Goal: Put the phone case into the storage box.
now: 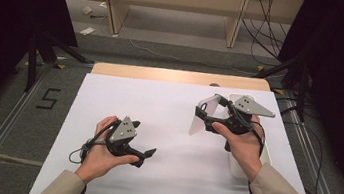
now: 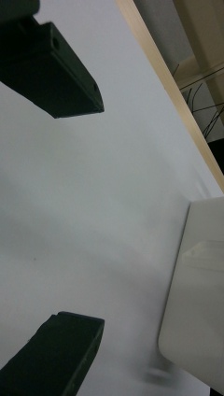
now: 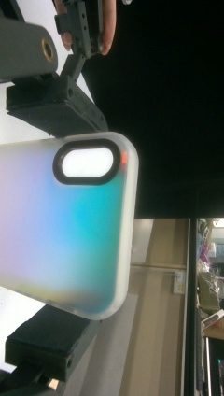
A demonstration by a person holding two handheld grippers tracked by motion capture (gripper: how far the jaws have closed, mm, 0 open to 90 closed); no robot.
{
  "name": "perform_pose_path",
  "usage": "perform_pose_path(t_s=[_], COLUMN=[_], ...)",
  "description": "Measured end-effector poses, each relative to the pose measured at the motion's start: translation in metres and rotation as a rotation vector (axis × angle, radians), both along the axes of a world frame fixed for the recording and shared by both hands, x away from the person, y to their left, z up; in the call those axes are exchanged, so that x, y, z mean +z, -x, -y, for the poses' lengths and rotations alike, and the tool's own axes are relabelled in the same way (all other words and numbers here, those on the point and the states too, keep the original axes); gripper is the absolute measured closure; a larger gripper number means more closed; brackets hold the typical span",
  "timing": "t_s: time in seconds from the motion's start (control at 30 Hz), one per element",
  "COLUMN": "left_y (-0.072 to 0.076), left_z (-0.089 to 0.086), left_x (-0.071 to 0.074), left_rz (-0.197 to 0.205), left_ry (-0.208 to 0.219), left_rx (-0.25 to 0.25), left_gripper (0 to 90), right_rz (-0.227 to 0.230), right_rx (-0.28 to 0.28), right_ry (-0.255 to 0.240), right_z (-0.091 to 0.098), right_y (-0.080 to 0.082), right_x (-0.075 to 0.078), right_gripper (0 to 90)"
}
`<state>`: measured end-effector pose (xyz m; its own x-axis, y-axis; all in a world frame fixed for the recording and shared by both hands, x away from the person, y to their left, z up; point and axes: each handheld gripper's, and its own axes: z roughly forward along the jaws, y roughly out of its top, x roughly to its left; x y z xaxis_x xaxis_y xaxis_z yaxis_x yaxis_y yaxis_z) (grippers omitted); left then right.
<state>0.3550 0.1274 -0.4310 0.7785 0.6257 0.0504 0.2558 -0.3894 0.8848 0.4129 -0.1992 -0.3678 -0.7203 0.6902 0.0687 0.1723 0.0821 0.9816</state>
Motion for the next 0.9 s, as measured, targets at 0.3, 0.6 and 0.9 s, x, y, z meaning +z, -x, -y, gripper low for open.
perform_pose_path(t_s=[0.3, 0.6, 0.9], left_y=[0.000, 0.000, -0.001], left_z=[0.000, -0.001, -0.001], left_x=[0.000, 0.000, 0.000], left_rz=[0.000, 0.000, 0.001], left_ry=[-0.001, -0.001, 0.000], left_rx=[0.002, 0.003, 0.003], left_gripper=[0.0, 0.0, 0.0], right_rz=[-0.002, 0.006, 0.008], right_rx=[-0.012, -0.024, -0.035], right_ry=[-0.005, -0.011, -0.018], right_z=[0.004, 0.008, 0.012], right_y=[-0.002, -0.003, -0.005], right_x=[0.002, 0.005, 0.007], right_gripper=[18.0, 18.0, 18.0])
